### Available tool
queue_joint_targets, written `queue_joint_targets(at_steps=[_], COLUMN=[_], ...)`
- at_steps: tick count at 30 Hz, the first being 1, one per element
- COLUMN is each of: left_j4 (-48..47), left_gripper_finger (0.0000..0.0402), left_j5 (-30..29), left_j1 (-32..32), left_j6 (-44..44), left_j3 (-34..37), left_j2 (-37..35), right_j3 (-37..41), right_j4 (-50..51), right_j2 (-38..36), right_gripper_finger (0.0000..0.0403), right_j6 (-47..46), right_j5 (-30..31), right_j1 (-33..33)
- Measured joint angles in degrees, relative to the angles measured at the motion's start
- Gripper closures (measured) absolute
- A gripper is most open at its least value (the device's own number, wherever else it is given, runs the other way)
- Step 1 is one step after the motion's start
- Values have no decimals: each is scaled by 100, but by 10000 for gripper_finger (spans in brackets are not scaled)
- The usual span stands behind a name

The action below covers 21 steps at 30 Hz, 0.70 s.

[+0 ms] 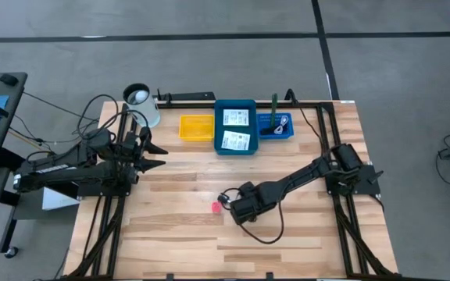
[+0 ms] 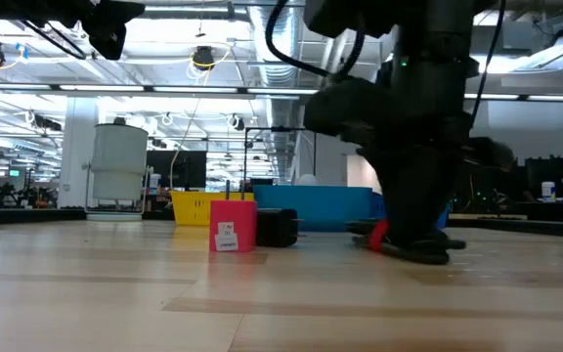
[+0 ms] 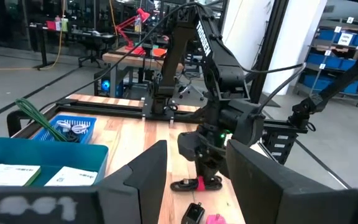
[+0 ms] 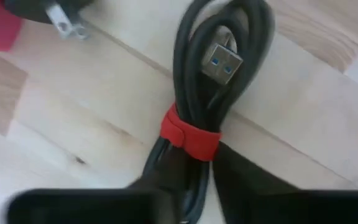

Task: Pick and place items into bin
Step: Put the black charger cable into the small blue bin

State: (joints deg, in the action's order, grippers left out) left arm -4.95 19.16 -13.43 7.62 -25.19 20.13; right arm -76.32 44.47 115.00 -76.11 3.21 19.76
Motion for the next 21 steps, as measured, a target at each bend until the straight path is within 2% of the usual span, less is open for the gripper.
queue_joint_targets(at_steps=[2, 8, 13, 16, 21], left_j4=[-4, -30, -100, -137, -215], left_gripper_finger=[247, 247, 247, 247, 247], left_j5=[0, 4, 11, 11, 13], left_j1=[0, 1, 0, 0, 0], left_j6=[0, 2, 6, 9, 15], left_j3=[0, 0, 0, 0, 0], left_j2=[1, 10, 10, 11, 10], right_j3=[-3, 24, 17, 9, 7], right_j4=[248, 1645, 2562, 3167, 3546], right_j2=[-66, -463, -1065, -1507, -2067], right_gripper_finger=[375, 364, 376, 376, 375], right_j6=[31, 100, 247, 427, 1089], right_j5=[90, 698, 1493, 2008, 2689], right_j1=[-32, -264, -613, -947, -1735])
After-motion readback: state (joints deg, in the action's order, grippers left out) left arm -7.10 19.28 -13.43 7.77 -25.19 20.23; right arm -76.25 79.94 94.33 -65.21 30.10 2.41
